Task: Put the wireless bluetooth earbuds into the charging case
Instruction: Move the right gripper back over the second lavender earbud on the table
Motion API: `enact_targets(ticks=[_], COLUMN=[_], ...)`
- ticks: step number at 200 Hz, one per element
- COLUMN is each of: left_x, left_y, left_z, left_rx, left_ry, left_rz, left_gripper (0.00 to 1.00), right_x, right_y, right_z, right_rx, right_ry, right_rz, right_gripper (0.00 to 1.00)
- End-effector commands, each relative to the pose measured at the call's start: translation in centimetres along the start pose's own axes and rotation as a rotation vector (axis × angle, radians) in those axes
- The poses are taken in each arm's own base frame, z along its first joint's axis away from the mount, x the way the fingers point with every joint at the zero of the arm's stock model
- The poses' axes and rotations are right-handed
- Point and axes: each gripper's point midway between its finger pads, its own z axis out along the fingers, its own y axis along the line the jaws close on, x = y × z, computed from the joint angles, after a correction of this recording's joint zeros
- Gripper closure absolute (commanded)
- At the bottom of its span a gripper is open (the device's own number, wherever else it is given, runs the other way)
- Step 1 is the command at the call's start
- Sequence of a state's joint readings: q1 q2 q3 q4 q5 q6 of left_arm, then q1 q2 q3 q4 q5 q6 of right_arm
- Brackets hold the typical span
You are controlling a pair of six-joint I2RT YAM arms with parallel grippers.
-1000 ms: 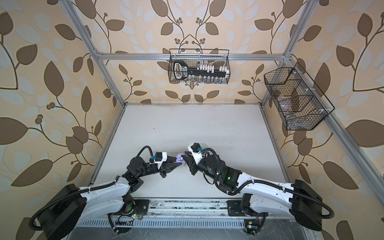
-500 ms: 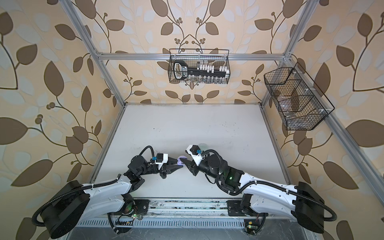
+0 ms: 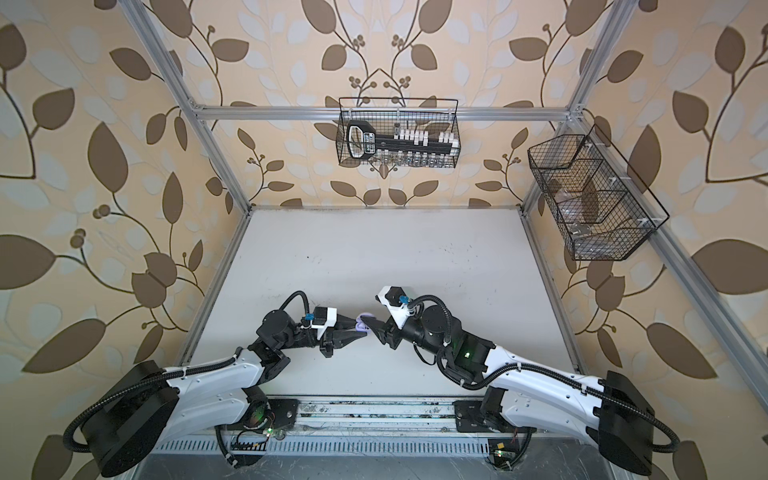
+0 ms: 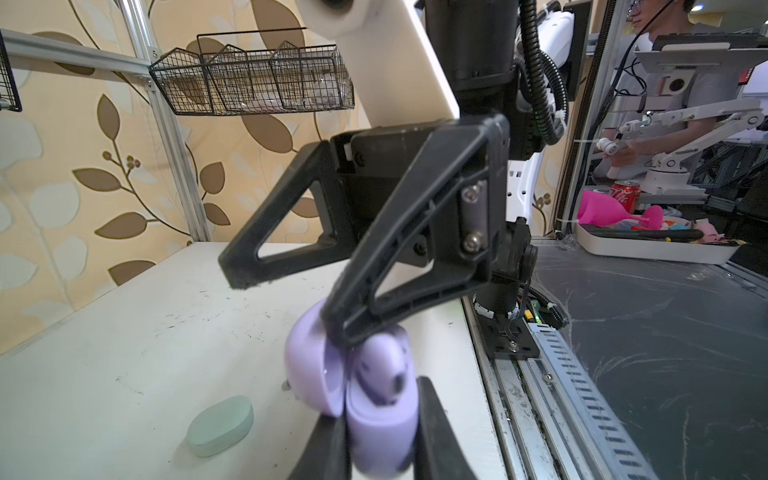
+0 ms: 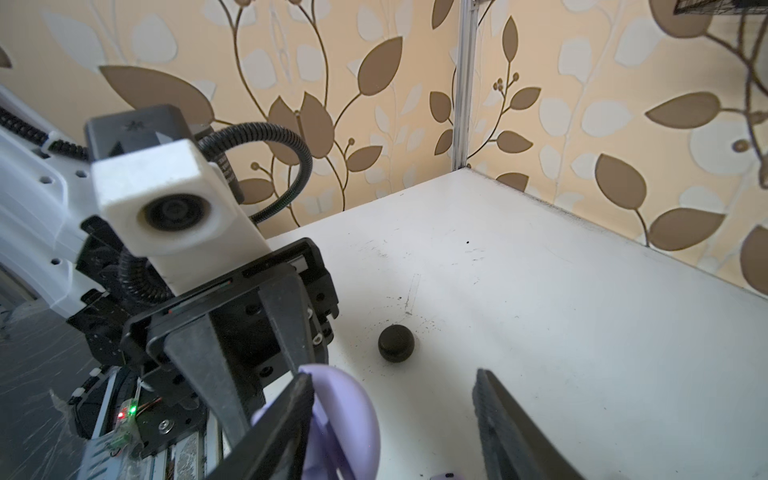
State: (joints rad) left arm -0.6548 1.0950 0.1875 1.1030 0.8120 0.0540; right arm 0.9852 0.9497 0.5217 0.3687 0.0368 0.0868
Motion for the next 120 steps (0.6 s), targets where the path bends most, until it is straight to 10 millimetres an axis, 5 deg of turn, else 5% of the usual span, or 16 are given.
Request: enact_targets(ticks=[1,68,120], left_x=[-2.1,-1.9,-2.1], left_y=[-0.4,1.8,4.9], left_z=[0.5,-0.2,-3.0], left_rx=[0.041,-0.122,-0.405], left_ry=[-0.056,-0.069,-0.11], left_rz=[0.072,0.07,0.09], left_gripper=[1.0,1.0,1.0], right_x=[-2.7,-3.4,0.1], right_y=[-1.0,-0.6,-9.2], right_z=[-0.8,-1.7,-2.5], right_rx=[0.052,0.054,0.419], right_ry=[-0.062,-0.094,-0.03], right_rz=[0.018,0.003,0.243], right_gripper=[0.38,0.37,0.36])
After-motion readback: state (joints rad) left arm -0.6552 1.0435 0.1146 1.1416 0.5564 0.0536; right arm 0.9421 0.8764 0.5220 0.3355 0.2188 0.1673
